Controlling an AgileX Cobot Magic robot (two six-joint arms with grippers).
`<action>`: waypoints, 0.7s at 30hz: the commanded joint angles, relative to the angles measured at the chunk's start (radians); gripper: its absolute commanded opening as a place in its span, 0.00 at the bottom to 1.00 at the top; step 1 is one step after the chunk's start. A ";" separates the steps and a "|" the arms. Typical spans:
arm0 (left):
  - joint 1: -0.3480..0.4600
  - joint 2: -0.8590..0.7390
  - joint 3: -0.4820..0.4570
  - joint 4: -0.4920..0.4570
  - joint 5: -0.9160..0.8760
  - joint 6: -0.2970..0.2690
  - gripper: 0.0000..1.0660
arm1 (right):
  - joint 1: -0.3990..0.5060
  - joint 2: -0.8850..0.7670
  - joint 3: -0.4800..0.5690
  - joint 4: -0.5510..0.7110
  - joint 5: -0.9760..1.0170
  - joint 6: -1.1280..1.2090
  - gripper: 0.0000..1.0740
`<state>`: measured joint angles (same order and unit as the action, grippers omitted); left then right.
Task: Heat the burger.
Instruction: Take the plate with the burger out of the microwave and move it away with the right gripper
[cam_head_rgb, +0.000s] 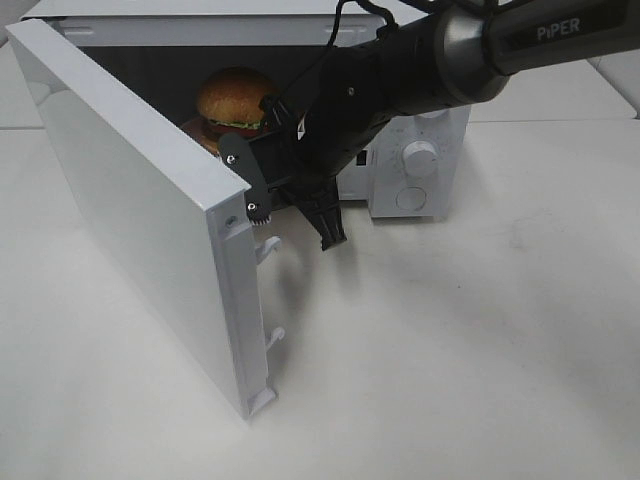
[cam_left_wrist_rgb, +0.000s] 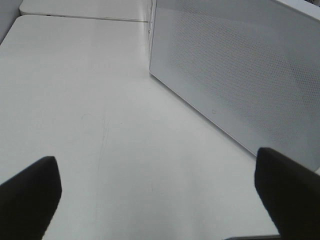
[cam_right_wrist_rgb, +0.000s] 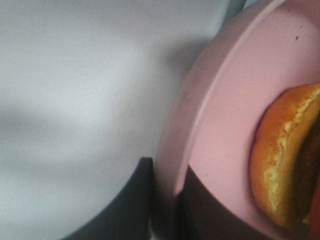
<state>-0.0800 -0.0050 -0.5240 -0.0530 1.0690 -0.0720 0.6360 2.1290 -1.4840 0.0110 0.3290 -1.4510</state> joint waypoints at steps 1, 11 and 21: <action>0.003 -0.004 0.003 -0.007 0.001 0.001 0.93 | -0.006 -0.069 0.066 0.025 -0.089 -0.058 0.00; 0.003 -0.004 0.003 -0.007 0.001 0.001 0.93 | -0.018 -0.146 0.191 0.154 -0.158 -0.219 0.00; 0.003 -0.004 0.003 -0.007 0.001 0.001 0.93 | -0.065 -0.229 0.299 0.285 -0.160 -0.444 0.00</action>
<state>-0.0800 -0.0050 -0.5240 -0.0530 1.0690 -0.0720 0.5910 1.9310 -1.1840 0.2750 0.2350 -1.8950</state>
